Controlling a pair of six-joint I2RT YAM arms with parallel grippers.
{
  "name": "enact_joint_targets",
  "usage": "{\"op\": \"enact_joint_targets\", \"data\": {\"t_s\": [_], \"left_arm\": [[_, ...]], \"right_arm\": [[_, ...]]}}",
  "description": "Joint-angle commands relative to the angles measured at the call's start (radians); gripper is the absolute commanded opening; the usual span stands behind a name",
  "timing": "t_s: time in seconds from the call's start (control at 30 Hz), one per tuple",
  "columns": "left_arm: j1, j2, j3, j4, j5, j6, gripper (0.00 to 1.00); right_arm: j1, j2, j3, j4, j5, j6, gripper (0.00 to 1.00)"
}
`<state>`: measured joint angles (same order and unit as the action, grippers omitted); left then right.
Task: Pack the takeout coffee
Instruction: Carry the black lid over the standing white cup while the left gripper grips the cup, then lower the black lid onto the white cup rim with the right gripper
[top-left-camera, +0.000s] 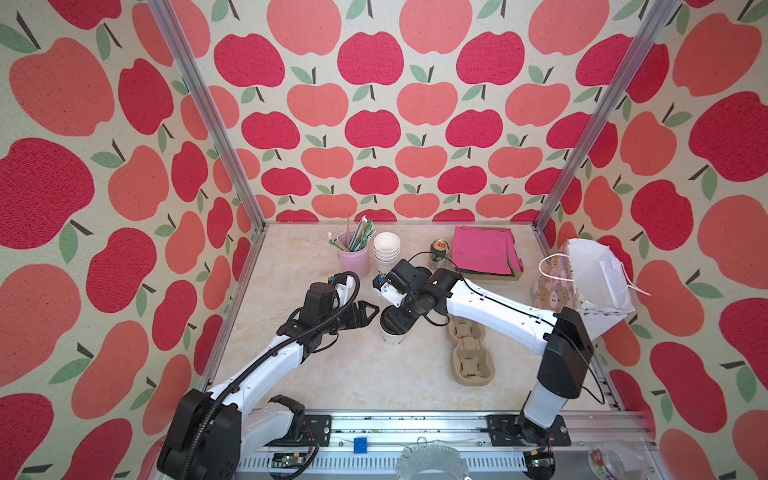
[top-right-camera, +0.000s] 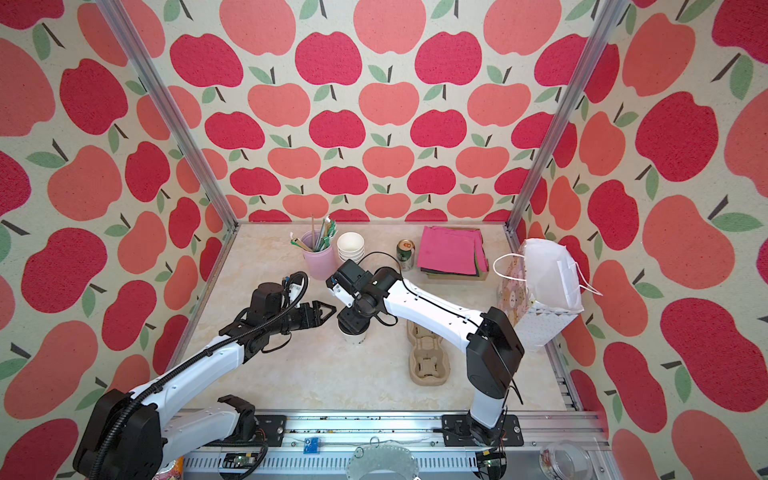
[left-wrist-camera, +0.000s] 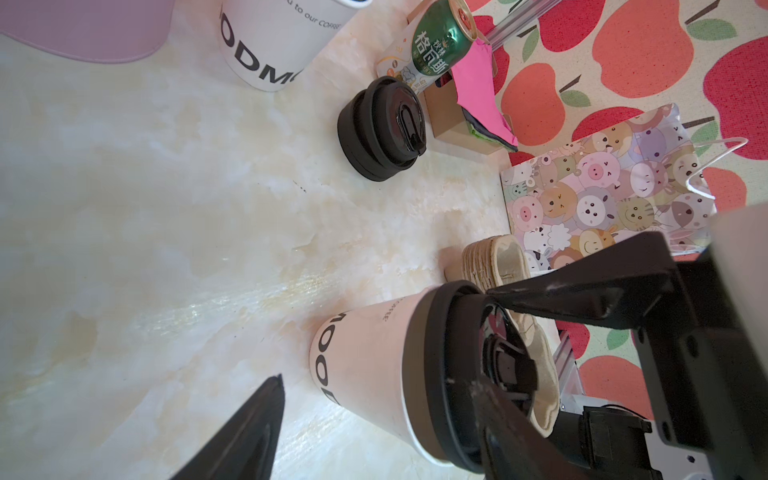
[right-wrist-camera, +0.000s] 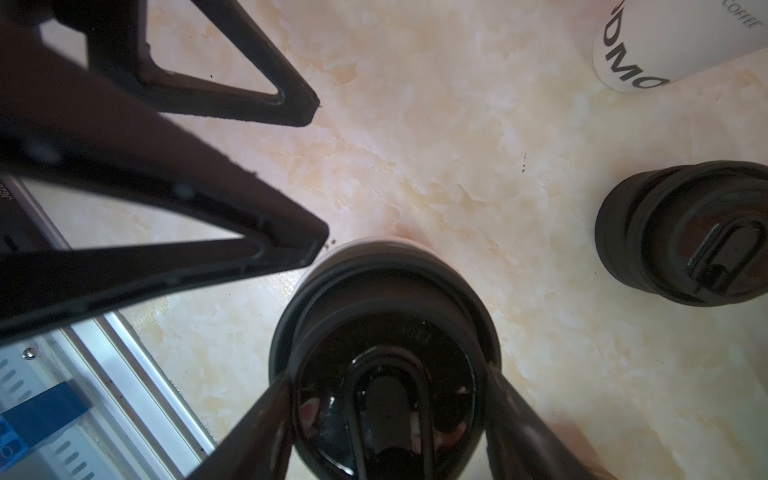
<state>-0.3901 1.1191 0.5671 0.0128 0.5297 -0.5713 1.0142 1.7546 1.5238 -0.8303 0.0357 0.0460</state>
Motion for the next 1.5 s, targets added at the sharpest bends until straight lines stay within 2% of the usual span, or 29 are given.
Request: {"op": "enact_joint_targets", "data": {"t_s": [0.0,0.93,1.47], "left_arm": [[0.005,0.008,0.01,0.025,0.021,-0.002,0.73],[-0.007,0.036,-0.003,0.039,0.035,-0.009,0.64],[-0.023,0.109,0.028,0.018,0.062,0.002,0.63]], "right_arm": [[0.0,0.018,0.028,-0.003,-0.004,0.006,0.58],[0.001,0.096,0.015,-0.074,0.01,0.011,0.58],[0.012,0.147,-0.028,-0.122,0.02,0.021,0.57]]}}
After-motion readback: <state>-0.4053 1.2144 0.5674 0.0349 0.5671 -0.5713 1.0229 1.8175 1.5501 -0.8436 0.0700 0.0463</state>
